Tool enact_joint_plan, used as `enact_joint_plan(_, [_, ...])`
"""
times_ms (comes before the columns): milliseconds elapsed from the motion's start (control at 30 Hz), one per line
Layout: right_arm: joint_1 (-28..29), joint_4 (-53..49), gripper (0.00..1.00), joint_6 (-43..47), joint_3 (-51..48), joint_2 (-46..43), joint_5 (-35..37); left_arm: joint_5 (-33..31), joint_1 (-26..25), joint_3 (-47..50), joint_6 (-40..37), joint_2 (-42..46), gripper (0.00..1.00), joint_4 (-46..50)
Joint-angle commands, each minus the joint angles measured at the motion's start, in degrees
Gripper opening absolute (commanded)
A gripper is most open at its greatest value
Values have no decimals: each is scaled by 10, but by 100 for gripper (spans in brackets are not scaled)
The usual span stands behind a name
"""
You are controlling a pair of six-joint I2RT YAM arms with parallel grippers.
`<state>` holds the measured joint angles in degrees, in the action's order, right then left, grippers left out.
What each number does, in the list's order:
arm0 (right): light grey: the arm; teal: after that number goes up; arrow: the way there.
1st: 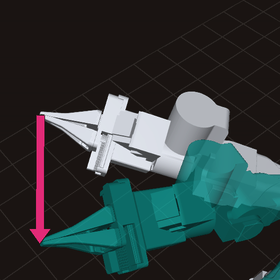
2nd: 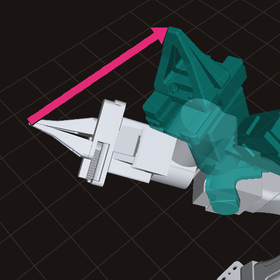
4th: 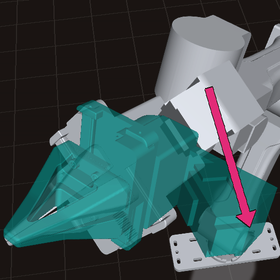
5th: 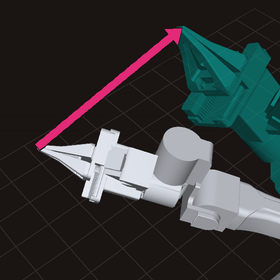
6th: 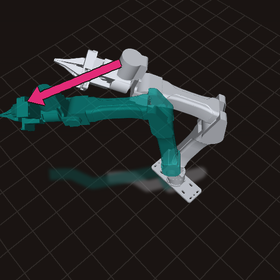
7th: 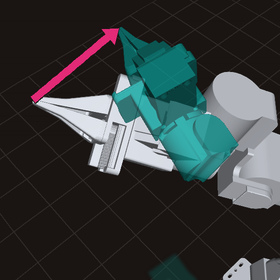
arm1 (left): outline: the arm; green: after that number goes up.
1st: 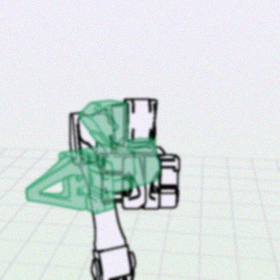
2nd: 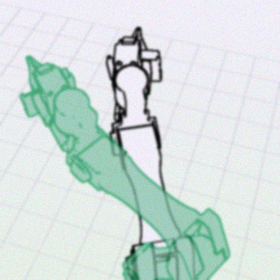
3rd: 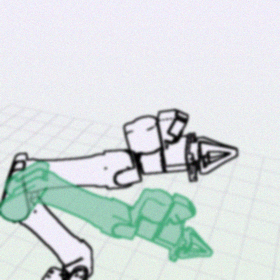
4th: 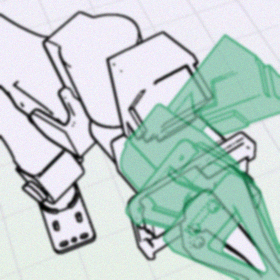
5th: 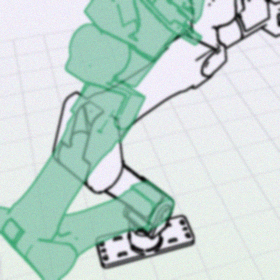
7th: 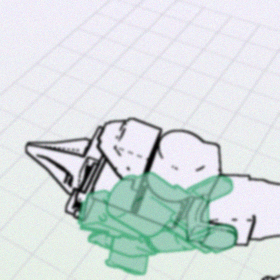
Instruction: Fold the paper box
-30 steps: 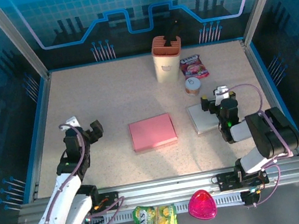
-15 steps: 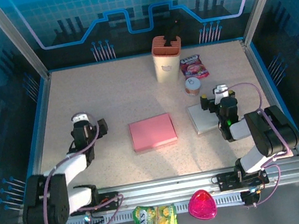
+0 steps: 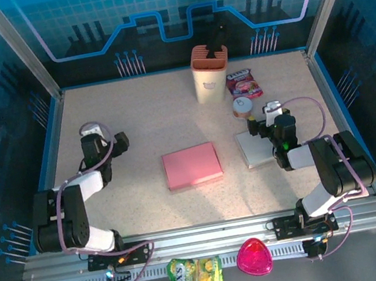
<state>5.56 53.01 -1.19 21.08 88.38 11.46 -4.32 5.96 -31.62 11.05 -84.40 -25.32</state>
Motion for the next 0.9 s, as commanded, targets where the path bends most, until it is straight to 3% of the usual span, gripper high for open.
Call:
enact_joint_plan(0, [-6,0,100,9,9,1,-5,62,31,-21,5,-21,99,-12])
enact_joint_plan(167, [-6,0,100,9,9,1,-5,108,49,-25,-2,-40,99,-42])
enact_joint_plan(467, [-6,0,100,9,9,1,-5,86,48,41,0,1,99,-126])
enact_joint_plan(600, [-6,0,100,9,9,1,-5,36,8,169,-33,26,99,-342])
enact_joint_plan(700, [-6,1,100,8,8,1,-5,12,-31,226,-74,-78,99,-549])
enact_joint_plan(767, [-5,0,100,9,9,1,-5,46,-40,174,-97,-47,99,-417])
enact_joint_plan(867, [-5,0,100,9,9,1,-5,32,-35,118,-82,-45,99,-314])
